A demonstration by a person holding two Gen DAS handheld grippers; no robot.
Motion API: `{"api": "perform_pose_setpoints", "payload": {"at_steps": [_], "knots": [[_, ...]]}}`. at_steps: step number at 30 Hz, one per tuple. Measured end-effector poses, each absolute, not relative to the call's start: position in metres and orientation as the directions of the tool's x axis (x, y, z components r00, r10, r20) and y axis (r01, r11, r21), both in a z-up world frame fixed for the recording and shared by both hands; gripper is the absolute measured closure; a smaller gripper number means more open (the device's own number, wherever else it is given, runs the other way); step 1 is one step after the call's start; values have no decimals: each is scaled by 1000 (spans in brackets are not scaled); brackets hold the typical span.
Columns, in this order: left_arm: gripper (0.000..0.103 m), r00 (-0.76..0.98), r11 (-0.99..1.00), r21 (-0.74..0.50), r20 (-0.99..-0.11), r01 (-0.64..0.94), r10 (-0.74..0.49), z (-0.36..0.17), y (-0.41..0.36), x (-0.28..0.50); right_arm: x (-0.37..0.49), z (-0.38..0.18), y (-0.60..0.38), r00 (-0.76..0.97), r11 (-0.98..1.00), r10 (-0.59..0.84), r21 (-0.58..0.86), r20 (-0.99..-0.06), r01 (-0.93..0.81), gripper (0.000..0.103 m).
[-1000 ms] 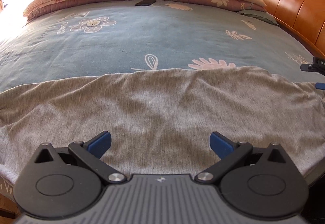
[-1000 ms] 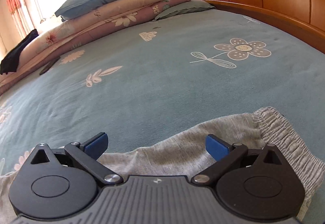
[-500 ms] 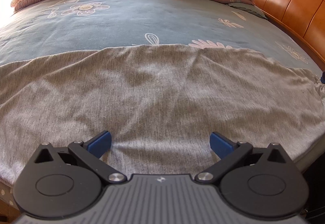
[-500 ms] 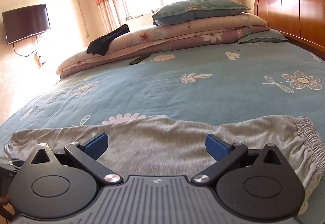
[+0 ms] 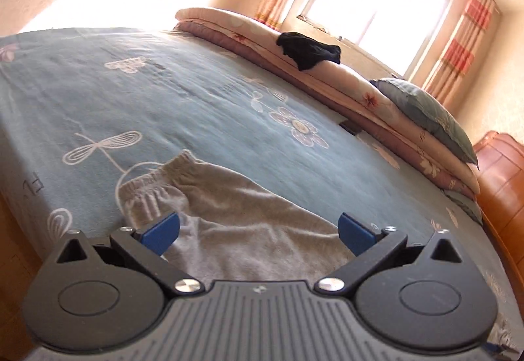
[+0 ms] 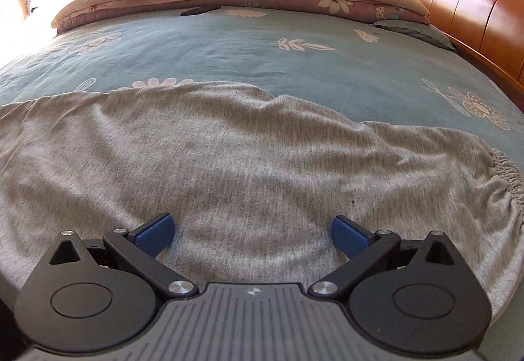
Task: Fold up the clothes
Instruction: 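Move the open left gripper down to the sweatpants elastic waistband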
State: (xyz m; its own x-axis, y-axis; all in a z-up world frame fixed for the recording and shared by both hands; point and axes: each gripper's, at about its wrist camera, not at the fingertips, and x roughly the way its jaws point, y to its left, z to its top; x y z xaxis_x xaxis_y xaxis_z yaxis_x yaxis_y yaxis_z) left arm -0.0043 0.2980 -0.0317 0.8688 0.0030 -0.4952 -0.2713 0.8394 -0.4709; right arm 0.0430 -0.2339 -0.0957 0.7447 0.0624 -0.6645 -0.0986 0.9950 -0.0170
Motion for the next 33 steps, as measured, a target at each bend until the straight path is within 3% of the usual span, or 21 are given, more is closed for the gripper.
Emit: {"api": "perform_pose_setpoints", "payload": {"at_steps": [5, 9, 22, 33], "knots": [[1, 860, 668, -658, -507, -347, -53, -67, 367, -12, 38, -98, -230, 767, 998, 32, -23, -641, -60, 0], [1, 878, 484, -819, -441, -310, -184, -97, 400, 1, 43, -97, -230, 756, 998, 34, -11, -654, -55, 0], [1, 832, 431, -851, -454, -300, -318, -128, 411, 47, 44, -97, -224, 740, 1000, -16, -15, -672, 8, 0], [1, 771, 485, -823, -506, -296, -387, -120, 417, 74, 47, -95, -220, 725, 999, -42, -19, -687, 40, 0]]}}
